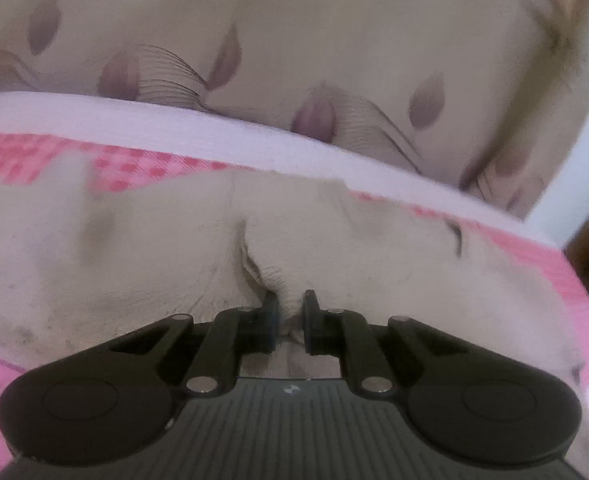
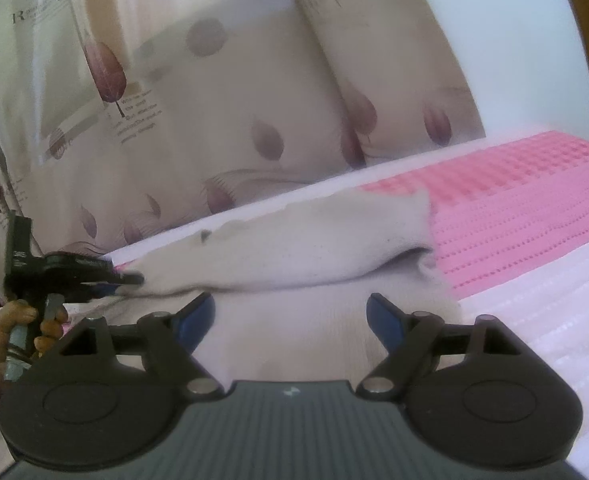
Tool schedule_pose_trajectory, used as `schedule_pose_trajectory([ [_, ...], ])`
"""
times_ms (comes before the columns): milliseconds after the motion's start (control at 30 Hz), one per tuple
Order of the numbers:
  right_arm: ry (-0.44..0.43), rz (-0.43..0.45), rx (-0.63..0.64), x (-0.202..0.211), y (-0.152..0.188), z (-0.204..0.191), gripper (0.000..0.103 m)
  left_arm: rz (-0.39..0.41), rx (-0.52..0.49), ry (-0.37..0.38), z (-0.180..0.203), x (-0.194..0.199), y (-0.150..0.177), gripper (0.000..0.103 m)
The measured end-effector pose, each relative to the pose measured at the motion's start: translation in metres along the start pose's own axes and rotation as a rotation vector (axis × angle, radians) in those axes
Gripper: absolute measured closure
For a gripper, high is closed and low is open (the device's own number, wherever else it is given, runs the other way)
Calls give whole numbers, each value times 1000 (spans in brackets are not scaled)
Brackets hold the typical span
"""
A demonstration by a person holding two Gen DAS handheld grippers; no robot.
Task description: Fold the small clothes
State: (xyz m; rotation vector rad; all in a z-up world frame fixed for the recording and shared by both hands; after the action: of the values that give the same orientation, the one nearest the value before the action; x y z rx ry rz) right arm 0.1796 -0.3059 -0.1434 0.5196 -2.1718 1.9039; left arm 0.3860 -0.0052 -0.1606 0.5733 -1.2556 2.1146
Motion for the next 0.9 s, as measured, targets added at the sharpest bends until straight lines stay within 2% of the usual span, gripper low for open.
schedule_pose_trajectory([
  [100,24,12,-69,2,1,11,15,93,27,-60,-9,20,-10,88],
  [167,8,12,-122,2,2,18,12,135,61,-74,-18,38,-16,88],
  [233,10,15,-175,2,3,27,12,139,94,-68,-26,49,-17,88],
  [367,17,20,-251,1,5,39,11,101,13,-90,-26,46,-4,88],
  [467,25,23,-242,1,6,38,11,91,5,-98,-31,37,10,87],
  [567,24,32,-190,3,3,31,11,145,-31,-97,-29,40,14,86],
  [600,22,35,-161,4,1,26,11,152,-45,-100,-27,41,16,79],
  [633,4,22,-123,1,-1,20,11,153,-59,-94,-24,42,18,62],
  [667,-17,-1,-87,-3,-4,13,11,149,-71,-81,-22,44,20,53],
  [700,-31,-19,-65,-9,-8,8,11,146,-86,-64,-18,44,21,33],
  [733,-43,-31,-57,-14,-11,5,11,155,-96,-62,-17,45,21,20],
  [833,-76,-110,-54,-45,-19,6,12,196,-99,-74,-16,51,20,13],
  [900,-33,-144,-43,-62,-20,16,12,181,-70,-81,-20,48,18,13],
])
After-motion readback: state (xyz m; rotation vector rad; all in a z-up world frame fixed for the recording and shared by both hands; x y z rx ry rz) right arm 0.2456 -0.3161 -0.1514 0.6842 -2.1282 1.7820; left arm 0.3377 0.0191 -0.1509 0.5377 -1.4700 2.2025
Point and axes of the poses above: each gripper's, at about its wrist camera, not at the fingertips, and x roughly against the way its jaws point, z to its right, y to its underside, the point moved 9 cm from there along -x, roughly the way its jaws point, and after that the axes turned 14 degrees about x, right-handed, at the moved point
